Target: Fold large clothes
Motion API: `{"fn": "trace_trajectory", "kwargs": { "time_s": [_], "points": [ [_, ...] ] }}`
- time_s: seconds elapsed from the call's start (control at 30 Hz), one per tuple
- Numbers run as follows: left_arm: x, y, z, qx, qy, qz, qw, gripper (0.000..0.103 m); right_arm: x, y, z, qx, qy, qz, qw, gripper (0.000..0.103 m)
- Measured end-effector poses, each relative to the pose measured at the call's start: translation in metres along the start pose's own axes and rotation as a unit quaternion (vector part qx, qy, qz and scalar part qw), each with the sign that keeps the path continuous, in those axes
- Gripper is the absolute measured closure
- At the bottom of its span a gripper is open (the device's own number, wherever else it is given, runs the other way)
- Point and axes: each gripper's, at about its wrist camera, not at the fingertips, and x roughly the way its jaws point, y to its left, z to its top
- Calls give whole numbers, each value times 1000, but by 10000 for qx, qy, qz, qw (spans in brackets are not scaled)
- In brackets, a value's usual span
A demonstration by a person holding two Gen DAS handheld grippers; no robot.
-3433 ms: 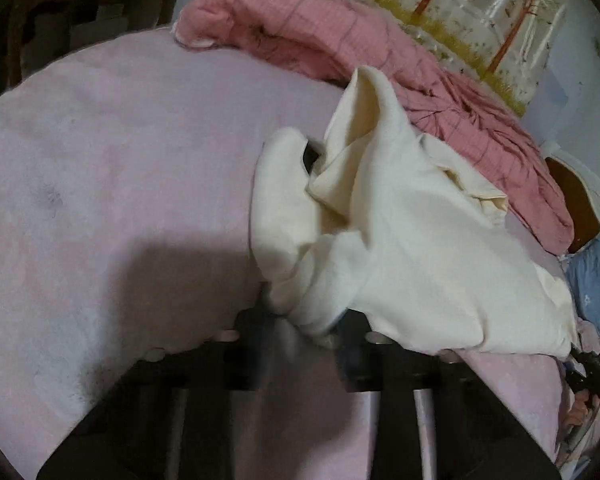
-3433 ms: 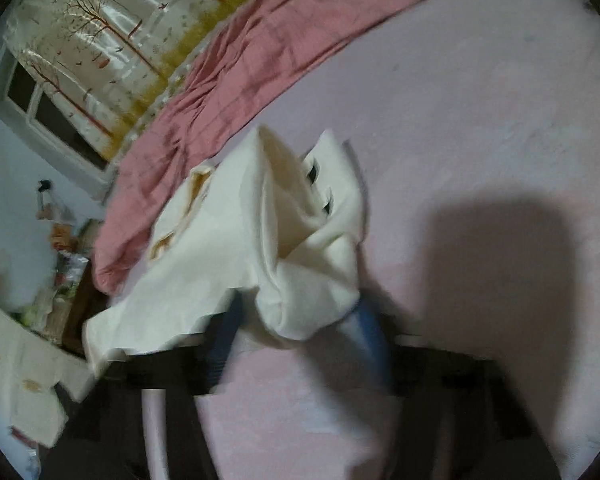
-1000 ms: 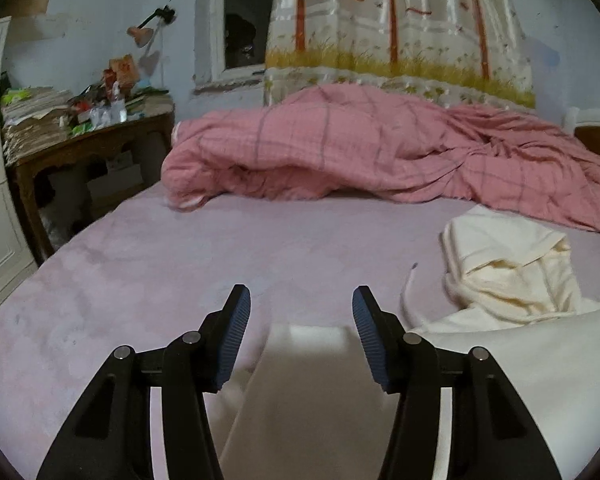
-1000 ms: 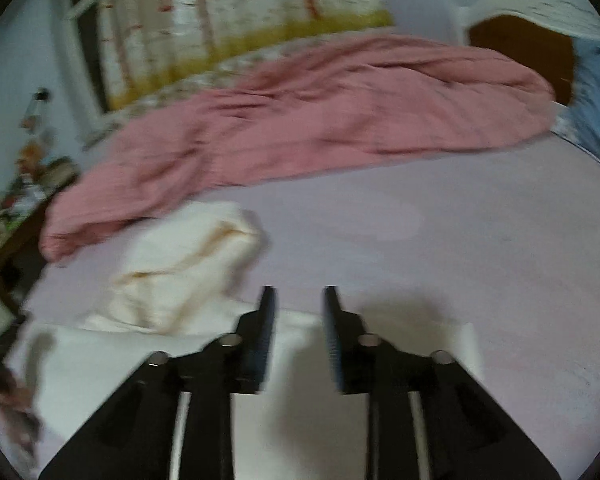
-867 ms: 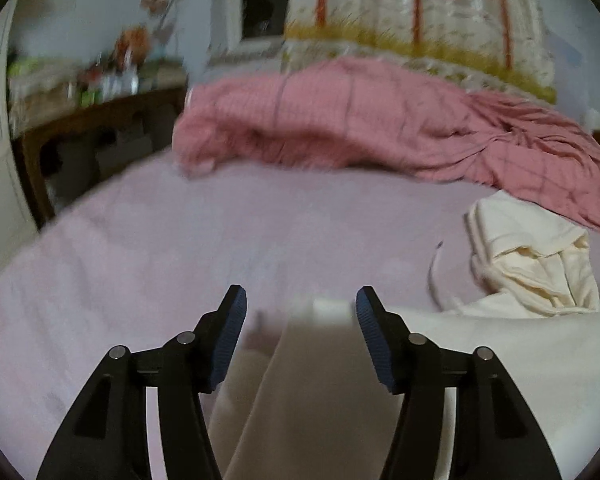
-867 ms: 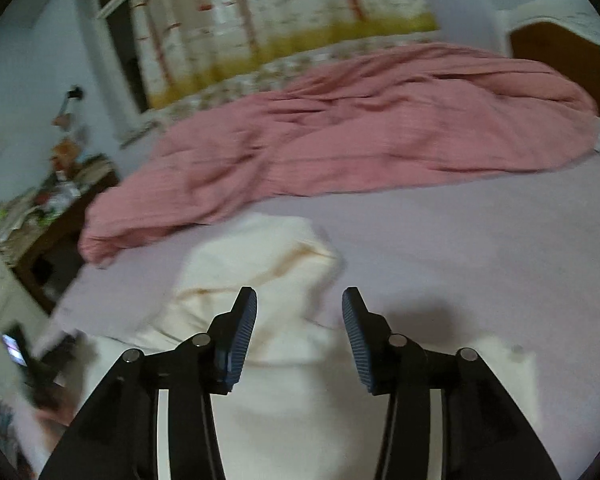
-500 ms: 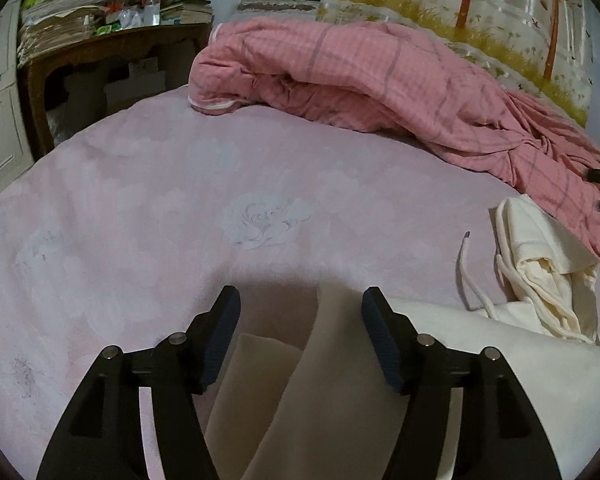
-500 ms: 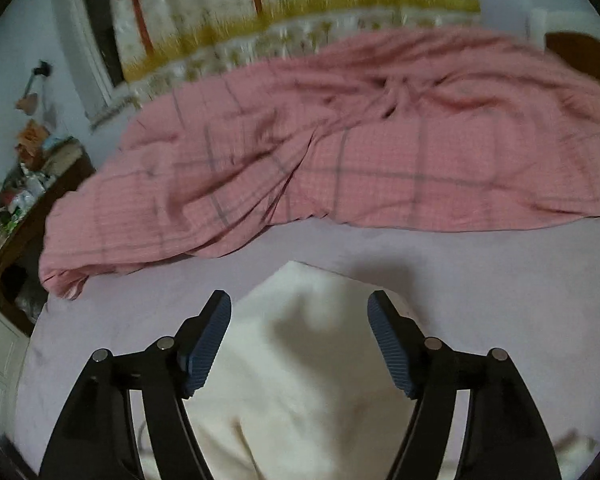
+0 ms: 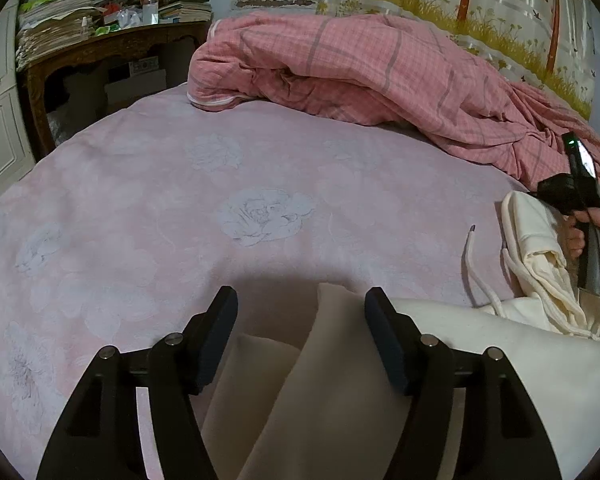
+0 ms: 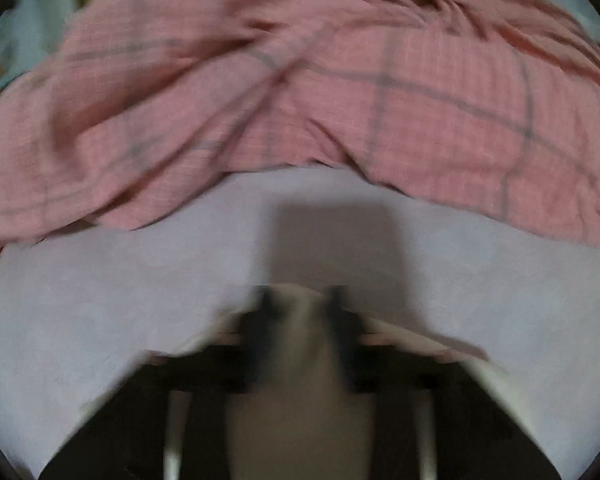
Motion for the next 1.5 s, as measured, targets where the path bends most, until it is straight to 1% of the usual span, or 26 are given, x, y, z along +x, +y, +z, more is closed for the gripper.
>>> {"fn": "trace_trajectory", "kwargs": {
  "time_s": [0.07,0.13,0.2,0.27,0.3,0.33,0.5,0.57,0.6,0.63,0.67,0.73,0.8,0.9,0.97,1.03,1.07,1.17,1.23,1.27,1.33,1.37,1.43,1.5],
  "points": [
    [-2,0,0,-8,-50,-9,10000,38,-24,3,-3,-110,-360,-45,9993,96],
    [-5,0,1,4,-114,-9,9999,38,-64,4,-9,-179,-849,125,9962,96],
    [-9,-1,1,24,-209,-28,9998,38,-101,5,-16,-247,-1105,226,9933,96],
    [-16,-2,2,47,-373,-68,9993,38,-141,5,-26,-355,-1263,348,9908,96],
    [-20,-3,2,61,-470,-69,9989,38,-168,6,-37,-471,-1353,412,9888,96],
    [-26,-5,3,90,-593,-72,9982,38,-186,10,-45,-543,-1400,433,9877,96],
    [-56,-16,3,315,-1152,-109,9928,38,-292,23,-108,-1120,-1765,680,9755,96],
    [-69,-21,4,459,-1417,48,9888,38,-324,25,-134,-1219,-1844,878,9713,96],
    [-76,-25,3,564,-1620,187,9850,38,-340,26,-149,-1255,-1875,933,9697,96],
    [-85,-28,3,676,-1833,281,9803,38,-352,26,-166,-1244,-1913,908,9694,96],
    [-93,-29,4,727,-1966,250,9775,38,-359,26,-184,-1224,-1901,915,9698,96],
    [-108,-27,7,599,-2126,-29,9753,38,-365,23,-218,-1138,-1877,994,9705,96],
    [-126,-25,8,493,-2332,-323,9706,38,-365,20,-256,-1045,-1939,962,9707,96],
    [-149,-29,5,567,-2660,-580,9606,38,-363,16,-302,-956,-2048,1010,9689,96],
    [-159,-33,2,632,-2744,-821,9560,38,-363,19,-332,-1057,-2047,1135,9665,96],
    [-163,-37,0,731,-2648,-1207,9539,38,-359,22,-355,-1136,-1945,1138,9676,96],
    [-162,-42,0,785,-2541,-1394,9538,38,-356,23,-364,-1161,-1872,1175,9683,99],
    [-152,-58,-2,955,-2040,-2011,9533,34,-346,20,-392,-1099,-1570,1312,9727,99],
    [-143,-69,-6,1007,-1686,-2254,9543,25,-340,14,-403,-1028,-1403,1368,9752,99],
    [-137,-75,-8,1015,-1474,-2398,9542,24,-338,10,-407,-984,-1394,1309,9766,99],
    [-125,-84,-13,1016,-1093,-2642,9529,15,-342,-1,-407,-815,-1599,1148,9770,98],
    [-119,-88,-14,999,-907,-2719,9528,13,-345,-7,-403,-720,-1696,1095,9768,97],
    [-105,-94,-18,941,-647,-2835,9522,12,-352,-27,-390,-354,-1871,1028,9763,84],
    [-92,-98,-21,888,-408,-2845,9537,11,-354,-47,-374,16,-1993,1027,9745,51]
  ]
}}
